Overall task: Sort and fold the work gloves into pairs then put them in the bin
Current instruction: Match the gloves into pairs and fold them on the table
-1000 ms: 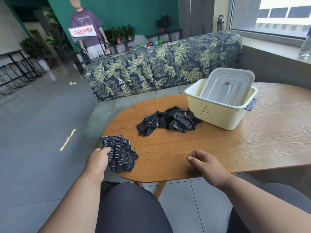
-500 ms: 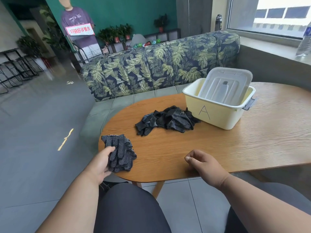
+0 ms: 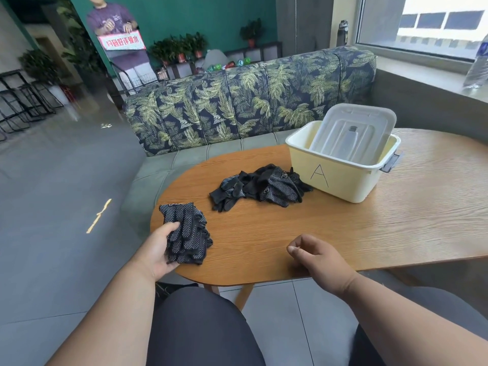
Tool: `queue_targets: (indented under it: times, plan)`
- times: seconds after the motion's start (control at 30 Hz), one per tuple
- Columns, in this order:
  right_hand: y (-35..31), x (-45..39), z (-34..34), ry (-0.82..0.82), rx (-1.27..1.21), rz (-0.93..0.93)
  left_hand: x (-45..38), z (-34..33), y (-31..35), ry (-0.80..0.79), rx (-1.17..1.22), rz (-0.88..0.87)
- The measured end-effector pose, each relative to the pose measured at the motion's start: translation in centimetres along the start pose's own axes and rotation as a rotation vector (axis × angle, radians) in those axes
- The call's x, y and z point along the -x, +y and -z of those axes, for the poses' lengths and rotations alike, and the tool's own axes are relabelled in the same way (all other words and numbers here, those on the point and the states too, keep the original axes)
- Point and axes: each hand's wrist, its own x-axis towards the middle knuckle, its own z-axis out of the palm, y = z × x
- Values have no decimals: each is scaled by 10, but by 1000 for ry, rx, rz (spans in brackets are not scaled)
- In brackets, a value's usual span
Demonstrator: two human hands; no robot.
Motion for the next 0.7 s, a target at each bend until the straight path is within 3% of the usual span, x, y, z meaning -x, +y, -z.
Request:
queue_targets:
  times: [0.43,0.6,0.7]
  plan:
    - [-4,2,1,-20,-13,-24,-7,-4,-3,2,-112,-94]
    - [-7,1,2,-8,-4,-28,-20,5,-2,132,-188,-217]
    - [-5,-1,2,62,9,-42,-7,-6,3,349,-396,-398]
